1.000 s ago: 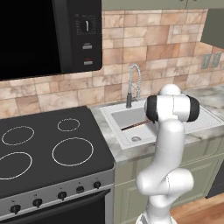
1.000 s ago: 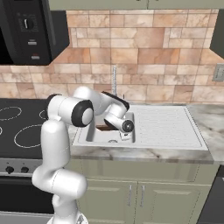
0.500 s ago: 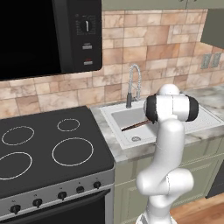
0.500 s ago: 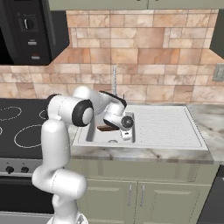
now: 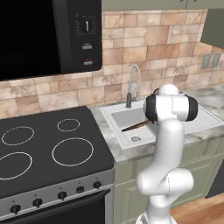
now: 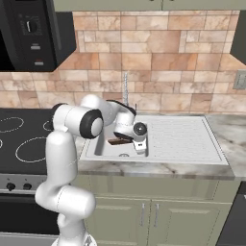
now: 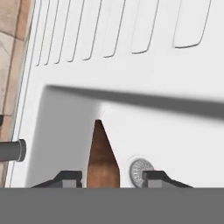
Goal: Move the cutting board and knife to the sink. Then move spray from the cabinet to the counter.
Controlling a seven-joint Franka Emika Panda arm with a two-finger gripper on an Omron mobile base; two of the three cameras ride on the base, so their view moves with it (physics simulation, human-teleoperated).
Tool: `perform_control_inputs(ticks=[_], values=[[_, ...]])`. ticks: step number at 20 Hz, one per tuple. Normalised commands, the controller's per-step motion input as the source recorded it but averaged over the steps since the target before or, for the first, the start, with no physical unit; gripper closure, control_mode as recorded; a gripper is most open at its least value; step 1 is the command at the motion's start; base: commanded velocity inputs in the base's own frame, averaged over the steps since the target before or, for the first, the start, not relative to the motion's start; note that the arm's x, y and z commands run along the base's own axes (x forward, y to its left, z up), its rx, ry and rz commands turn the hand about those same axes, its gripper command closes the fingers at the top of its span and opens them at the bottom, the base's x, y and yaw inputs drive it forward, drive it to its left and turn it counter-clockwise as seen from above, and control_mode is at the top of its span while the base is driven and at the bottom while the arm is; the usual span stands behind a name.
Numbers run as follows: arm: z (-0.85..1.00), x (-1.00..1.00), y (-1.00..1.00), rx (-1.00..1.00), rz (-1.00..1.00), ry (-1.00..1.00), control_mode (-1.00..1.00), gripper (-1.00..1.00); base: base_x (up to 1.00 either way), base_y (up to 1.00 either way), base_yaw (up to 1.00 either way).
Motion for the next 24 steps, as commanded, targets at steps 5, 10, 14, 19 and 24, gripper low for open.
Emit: perform_control_inputs(ticks=[5,10,14,19,24], values=[[-0.18,-0.06,0.05,0.0,0.0,0.03,-1.0,-1.0,0.0,0.0,0.0],[-0.16,-0.09,0.1,0.0,0.0,0.02,-1.0,-1.0,0.0,0.0,0.0],[-0.17,-0.16,0.1,0.01,0.0,0.0,-1.0,-1.0,0.0,0.0,0.0],[-0.15,-0.2,0.1,0.02,0.0,0.01,-1.0,-1.0,0.0,0.0,0.0],[-0.13,-0.15,0.07,0.03,0.0,0.0,-1.0,-1.0,0.0,0.0,0.0]])
